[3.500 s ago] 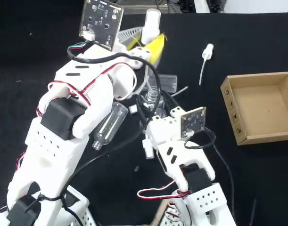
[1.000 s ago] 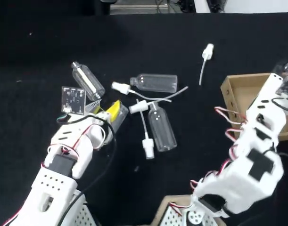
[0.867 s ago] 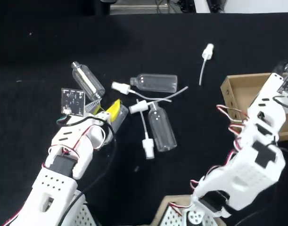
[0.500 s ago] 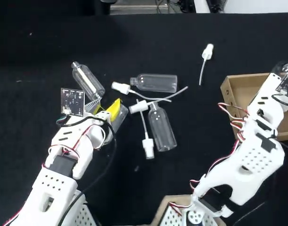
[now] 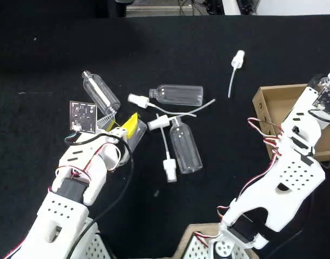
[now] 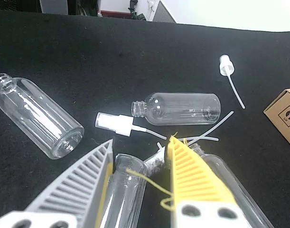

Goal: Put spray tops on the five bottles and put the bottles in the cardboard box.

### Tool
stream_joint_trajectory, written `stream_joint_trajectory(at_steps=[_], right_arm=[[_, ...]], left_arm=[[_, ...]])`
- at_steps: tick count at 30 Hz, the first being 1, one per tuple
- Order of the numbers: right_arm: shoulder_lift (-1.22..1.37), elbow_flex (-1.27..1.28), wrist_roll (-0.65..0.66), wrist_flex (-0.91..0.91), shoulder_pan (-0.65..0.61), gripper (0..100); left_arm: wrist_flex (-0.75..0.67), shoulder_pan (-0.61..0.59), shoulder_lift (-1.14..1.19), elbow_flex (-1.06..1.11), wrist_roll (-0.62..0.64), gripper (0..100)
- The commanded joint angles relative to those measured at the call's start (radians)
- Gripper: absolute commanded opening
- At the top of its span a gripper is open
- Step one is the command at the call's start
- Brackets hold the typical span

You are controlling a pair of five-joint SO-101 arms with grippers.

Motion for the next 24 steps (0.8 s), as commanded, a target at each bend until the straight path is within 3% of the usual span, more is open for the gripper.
stream_joint_trajectory(at_steps=[1,4,10,19,24], right_arm=[[-0.007,-0.059,-0.003,-0.026,0.017,1.3],[-0.007,-0.059,-0.003,-0.026,0.017,2.5],[-0.004,-0.053,-0.003,-0.026,0.015,14.6],[-0.010,-0.054,-0.003,-0.015,0.015,15.7],[-0.008,-0.053,-0.003,-0.014,0.005,27.3]], left_arm=[[-0.025,-0.010,-0.009,-0.008,0.011,17],[-0.025,-0.010,-0.009,-0.008,0.011,17],[-0.025,-0.010,-0.009,-0.010,0.011,17],[-0.026,-0.010,-0.009,-0.010,0.011,17],[-0.026,-0.010,-0.009,-0.010,0.011,17]])
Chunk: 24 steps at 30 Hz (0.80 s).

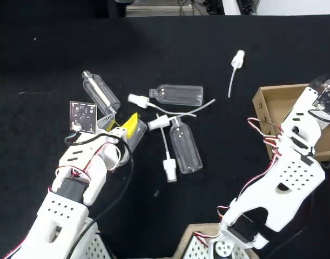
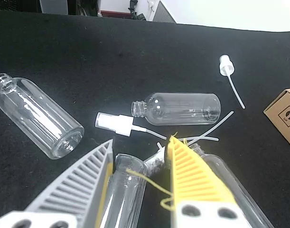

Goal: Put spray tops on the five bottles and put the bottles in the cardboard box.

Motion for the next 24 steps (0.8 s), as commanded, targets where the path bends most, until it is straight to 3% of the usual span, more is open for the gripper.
stream_joint_trajectory(at_steps=[1,13,19,24], right_arm=[[-0.012,-0.053,-0.003,-0.014,0.003,28.2],[-0.119,0.031,-0.003,-0.012,0.002,27.2],[-0.298,0.216,0.094,-0.005,0.002,27.0],[-0.467,0.308,0.107,0.167,0.020,27.0]], left_arm=[[-0.026,-0.010,-0.009,-0.010,0.011,17],[-0.026,-0.010,-0.009,-0.010,0.011,17],[-0.021,-0.010,-0.009,-0.010,0.011,17],[-0.021,-0.010,-0.009,-0.008,0.011,17]])
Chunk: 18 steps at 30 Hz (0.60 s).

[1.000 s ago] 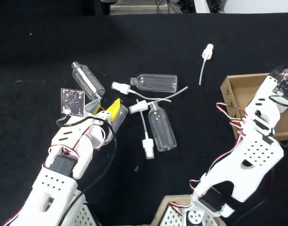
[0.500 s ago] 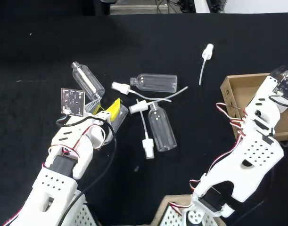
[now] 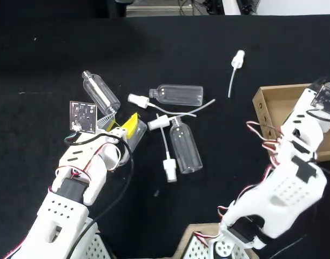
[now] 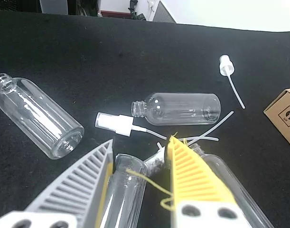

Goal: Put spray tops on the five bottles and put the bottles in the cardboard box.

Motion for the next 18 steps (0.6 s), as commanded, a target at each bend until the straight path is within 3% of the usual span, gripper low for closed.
stream_joint_trajectory(at_steps=[1,7,13,18], right_arm=[[-0.191,0.021,0.008,0.163,0.020,27.0],[-0.418,0.024,0.009,0.591,0.028,26.9],[-0.728,-0.010,0.015,1.211,0.078,26.2],[-0.914,-0.127,0.235,1.694,-0.005,22.4]], left_arm=[[-0.021,-0.010,-0.009,-0.008,0.011,17],[-0.017,-0.010,-0.017,-0.007,0.011,17],[0.103,-0.013,-0.020,-0.047,0.009,17],[0.201,-0.074,-0.020,-0.085,0.009,17]])
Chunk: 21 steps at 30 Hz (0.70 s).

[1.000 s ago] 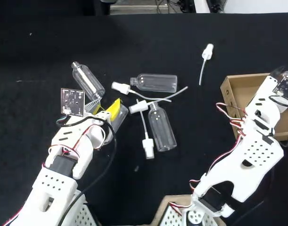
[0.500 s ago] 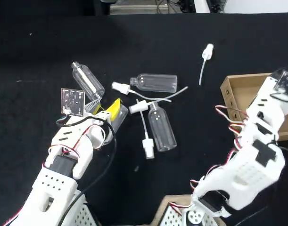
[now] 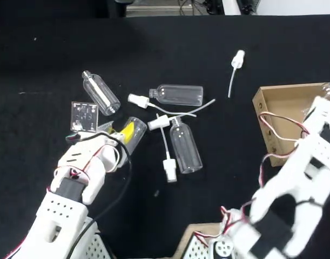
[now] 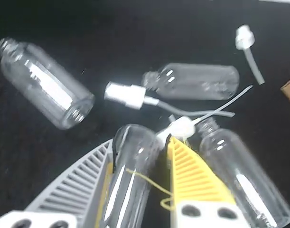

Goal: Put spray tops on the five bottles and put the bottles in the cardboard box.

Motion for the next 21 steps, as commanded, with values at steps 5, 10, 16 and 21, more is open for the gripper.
stream_joint_trajectory(at_steps=[5,10,16,21], right_arm=[[-0.166,-0.269,0.242,0.669,-0.267,23.4],[-0.130,-0.315,0.319,0.675,-0.516,23.0],[0.082,-0.318,0.549,0.535,-0.718,23.4],[0.254,-0.323,0.733,0.420,-0.789,23.4]], left_arm=[[0.069,-0.142,-0.020,-0.073,0.123,17],[0.069,-0.220,-0.020,-0.071,0.201,17],[0.068,-0.228,-0.014,-0.070,0.199,17],[0.068,-0.228,-0.012,-0.070,0.198,17]])
